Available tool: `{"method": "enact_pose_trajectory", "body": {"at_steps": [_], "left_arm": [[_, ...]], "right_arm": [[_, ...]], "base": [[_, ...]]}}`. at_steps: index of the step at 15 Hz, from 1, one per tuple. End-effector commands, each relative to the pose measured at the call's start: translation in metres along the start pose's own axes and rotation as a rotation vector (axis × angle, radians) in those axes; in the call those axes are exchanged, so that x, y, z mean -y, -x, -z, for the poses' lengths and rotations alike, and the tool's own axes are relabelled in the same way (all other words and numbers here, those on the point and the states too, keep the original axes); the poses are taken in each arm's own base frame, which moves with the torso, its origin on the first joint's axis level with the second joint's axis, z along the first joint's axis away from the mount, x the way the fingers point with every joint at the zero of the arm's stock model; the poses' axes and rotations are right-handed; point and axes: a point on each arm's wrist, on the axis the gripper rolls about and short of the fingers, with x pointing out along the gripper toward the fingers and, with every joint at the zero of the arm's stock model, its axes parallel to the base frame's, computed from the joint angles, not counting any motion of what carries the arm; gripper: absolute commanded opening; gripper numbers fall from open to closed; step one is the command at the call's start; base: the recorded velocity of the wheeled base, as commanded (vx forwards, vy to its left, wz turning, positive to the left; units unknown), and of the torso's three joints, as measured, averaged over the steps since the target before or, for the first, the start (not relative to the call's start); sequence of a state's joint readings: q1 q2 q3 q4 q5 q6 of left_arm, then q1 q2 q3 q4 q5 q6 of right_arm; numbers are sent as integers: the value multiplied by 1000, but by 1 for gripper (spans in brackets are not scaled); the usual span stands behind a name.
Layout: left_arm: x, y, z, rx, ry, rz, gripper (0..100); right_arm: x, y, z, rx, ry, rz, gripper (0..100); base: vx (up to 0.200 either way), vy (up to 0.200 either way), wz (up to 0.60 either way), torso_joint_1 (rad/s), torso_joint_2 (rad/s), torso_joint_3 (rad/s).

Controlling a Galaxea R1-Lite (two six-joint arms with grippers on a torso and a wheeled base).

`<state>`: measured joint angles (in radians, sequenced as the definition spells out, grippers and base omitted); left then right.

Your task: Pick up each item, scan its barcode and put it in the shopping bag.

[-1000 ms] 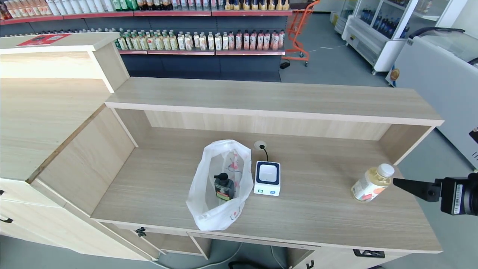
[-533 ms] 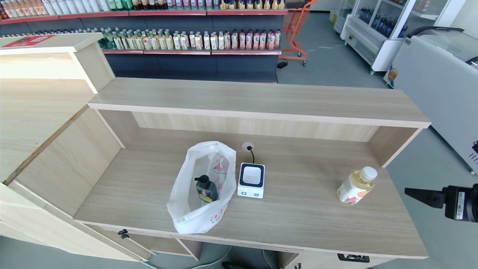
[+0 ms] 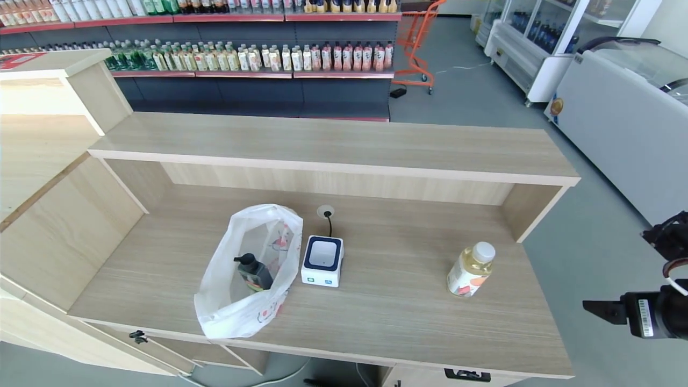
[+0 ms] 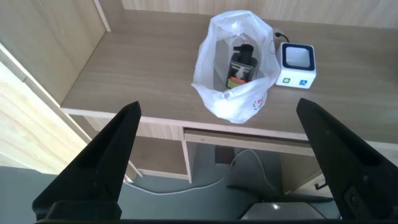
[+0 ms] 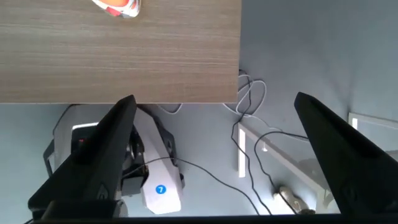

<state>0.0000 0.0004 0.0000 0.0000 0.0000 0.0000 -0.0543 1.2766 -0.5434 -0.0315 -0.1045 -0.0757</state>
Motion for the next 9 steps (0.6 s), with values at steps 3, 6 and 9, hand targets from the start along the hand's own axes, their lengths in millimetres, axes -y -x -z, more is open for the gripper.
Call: {"method": "enact_pose_trajectory", "body": {"at_steps": [3, 6, 9], "left_arm": [[0, 0, 0, -1, 0, 0, 100], [0, 0, 0, -1, 0, 0, 100], [0, 0, 0, -1, 2, 0, 100]], "right_arm": [[-9, -36, 4, -146, 52, -43, 100], [-16, -61, 6, -203, 48, -151, 100], [-25, -97, 2, -108, 65, -144, 100]], "base": [[0, 0, 0, 0, 0, 0], [0, 0, 0, 0, 0, 0], [0, 0, 0, 0, 0, 0]]}}
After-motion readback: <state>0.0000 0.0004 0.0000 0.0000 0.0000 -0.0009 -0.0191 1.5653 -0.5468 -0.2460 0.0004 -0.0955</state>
